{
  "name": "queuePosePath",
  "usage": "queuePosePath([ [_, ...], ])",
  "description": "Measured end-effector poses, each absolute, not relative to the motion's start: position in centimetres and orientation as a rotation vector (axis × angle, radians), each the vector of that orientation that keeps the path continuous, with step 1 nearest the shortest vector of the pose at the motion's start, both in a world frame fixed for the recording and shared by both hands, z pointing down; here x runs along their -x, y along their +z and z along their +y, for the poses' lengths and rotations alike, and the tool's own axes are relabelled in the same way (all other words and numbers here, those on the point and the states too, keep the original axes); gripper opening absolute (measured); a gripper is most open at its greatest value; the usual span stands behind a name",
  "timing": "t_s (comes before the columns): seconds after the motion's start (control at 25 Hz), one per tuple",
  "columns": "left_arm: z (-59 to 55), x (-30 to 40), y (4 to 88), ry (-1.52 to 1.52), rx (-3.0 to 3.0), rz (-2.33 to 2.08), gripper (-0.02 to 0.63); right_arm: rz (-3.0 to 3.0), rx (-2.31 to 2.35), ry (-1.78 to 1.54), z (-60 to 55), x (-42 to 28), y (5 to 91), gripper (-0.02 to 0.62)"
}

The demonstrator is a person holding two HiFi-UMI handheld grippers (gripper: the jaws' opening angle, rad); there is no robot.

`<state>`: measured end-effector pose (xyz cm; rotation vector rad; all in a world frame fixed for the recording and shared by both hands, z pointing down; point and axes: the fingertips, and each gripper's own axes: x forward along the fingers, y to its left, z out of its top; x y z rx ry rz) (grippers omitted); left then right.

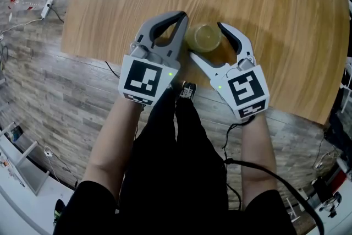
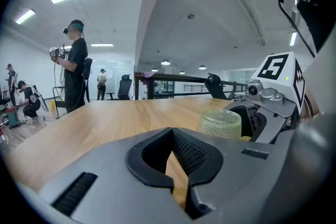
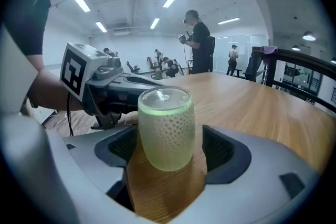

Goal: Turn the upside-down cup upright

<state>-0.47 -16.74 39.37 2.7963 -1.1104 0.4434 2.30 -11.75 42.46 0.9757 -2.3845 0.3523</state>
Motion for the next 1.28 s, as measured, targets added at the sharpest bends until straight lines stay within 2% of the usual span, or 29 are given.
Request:
queuePosePath([
  [0.2,-16.6,0.9,37.1,0.407,-2.826,-1.150,0.009,-2.411,-1.075,0.343,-10.6,-4.7,39.8,0.327],
  [0.4,-15.2,1.9,30.8,0.337,-2.833,-1.229,0.009,-2.462,-1.234,0.260,-9.9,-6.5,31.6,0.320],
  [0.44,-14.9,2.0,28.9,0.310,-2.832,-1.248,0.009,-2.464,-1.297,0.228,-10.0,-7.0,29.5,0.269],
  [0.48,-14.6,2.0,27.0,0.275,-2.831,-1.267,0.008,-2.459,-1.372,0.190,-10.2,-7.5,27.3,0.182],
  [0.52,-14.4,2.0,25.0,0.238,-2.833,-1.286,0.009,-2.453,-1.446,0.153,-10.5,-8.0,25.3,0.125],
  [0.6,-13.8,1.9,21.5,0.183,-2.853,-1.324,0.008,-2.450,-1.571,0.084,-10.9,-8.6,21.8,0.068],
  [0.72,-11.3,1.4,17.2,0.128,-2.864,-1.379,0.009,-2.440,-1.710,0.032,-9.6,-8.9,17.6,0.023],
  [0.96,-6.6,0.2,11.1,0.070,-2.846,-1.445,0.008,-2.422,-1.842,0.041,-5.6,-9.4,11.6,0.014],
  [1.28,-2.8,-0.4,10.2,0.052,-2.800,-1.506,0.008,-2.494,-1.833,0.083,-3.3,-9.3,10.1,0.014],
])
